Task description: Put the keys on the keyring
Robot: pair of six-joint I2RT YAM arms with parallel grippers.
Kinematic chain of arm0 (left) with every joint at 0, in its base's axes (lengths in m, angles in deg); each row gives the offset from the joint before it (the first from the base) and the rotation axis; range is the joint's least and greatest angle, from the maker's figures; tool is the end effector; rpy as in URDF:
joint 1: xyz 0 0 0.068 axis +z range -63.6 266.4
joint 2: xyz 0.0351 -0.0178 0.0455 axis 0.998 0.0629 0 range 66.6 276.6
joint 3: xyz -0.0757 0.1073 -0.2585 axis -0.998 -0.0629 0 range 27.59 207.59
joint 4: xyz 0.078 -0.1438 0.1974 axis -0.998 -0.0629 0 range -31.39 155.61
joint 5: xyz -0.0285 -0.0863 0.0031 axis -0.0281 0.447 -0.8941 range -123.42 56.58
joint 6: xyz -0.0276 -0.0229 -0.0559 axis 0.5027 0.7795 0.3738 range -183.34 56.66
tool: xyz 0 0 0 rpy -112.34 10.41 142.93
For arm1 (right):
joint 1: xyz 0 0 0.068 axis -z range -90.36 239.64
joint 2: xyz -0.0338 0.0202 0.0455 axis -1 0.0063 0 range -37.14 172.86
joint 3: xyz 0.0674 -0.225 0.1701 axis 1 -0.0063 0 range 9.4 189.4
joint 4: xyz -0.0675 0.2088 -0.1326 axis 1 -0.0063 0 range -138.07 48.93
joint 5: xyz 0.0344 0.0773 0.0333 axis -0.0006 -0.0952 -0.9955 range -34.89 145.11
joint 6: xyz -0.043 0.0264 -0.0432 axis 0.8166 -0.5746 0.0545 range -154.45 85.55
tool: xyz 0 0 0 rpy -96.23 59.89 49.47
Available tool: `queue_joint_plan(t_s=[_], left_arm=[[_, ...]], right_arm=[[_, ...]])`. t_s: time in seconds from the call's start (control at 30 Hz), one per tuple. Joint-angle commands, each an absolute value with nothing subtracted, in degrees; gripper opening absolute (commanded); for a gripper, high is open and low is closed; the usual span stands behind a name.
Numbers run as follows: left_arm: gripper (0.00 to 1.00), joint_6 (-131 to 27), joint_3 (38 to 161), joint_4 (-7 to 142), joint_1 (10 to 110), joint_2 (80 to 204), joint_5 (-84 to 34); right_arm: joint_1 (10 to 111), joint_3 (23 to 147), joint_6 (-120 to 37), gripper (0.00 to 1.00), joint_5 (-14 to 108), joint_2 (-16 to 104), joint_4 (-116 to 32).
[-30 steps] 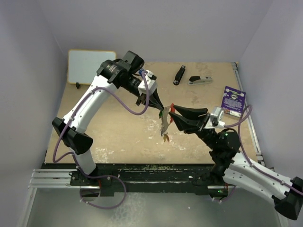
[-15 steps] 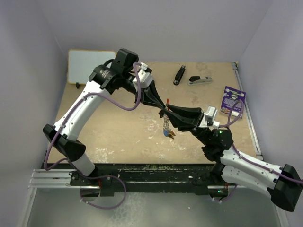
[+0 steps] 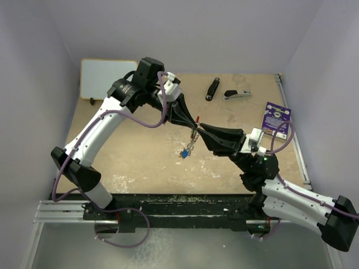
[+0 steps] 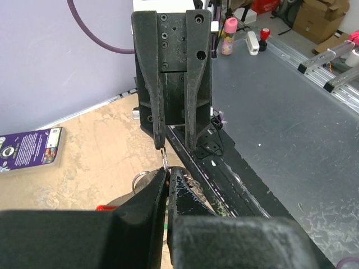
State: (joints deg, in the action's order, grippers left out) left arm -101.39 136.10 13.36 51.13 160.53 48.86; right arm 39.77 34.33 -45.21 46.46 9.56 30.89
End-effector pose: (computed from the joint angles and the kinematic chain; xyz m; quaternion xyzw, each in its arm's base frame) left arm 0.2314 -0.2274 0.4633 0.6363 0.3692 -0.5822 0.3463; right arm 0.0921 0.1215 0.3823 -0.1804 0.2962 0.4954 0.7964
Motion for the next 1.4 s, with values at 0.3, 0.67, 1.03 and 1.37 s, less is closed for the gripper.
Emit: queue_joint_plan(t_s=[0.3,0.67,1.03,1.37], left_arm=[[0.03,-97.47,134.56,19.24,51.49,157.55,53.23],[0.03,-93.65,133.43,23.20,51.44,156.64,53.86],[0.03,-74.67,123.68,47.25,52.01,151.63,53.76],[0.09,-61.43,118.34,64.17,53.54,149.73,53.50]], right_arm=[[39.63,37.61,-44.90,0.24,44.86,13.41,38.20],[39.63,39.55,-44.69,0.00,44.14,16.92,39.96],[39.63,40.85,-44.98,0.00,44.22,17.79,42.10],[39.63,41.12,-44.70,0.00,45.44,16.44,41.65]])
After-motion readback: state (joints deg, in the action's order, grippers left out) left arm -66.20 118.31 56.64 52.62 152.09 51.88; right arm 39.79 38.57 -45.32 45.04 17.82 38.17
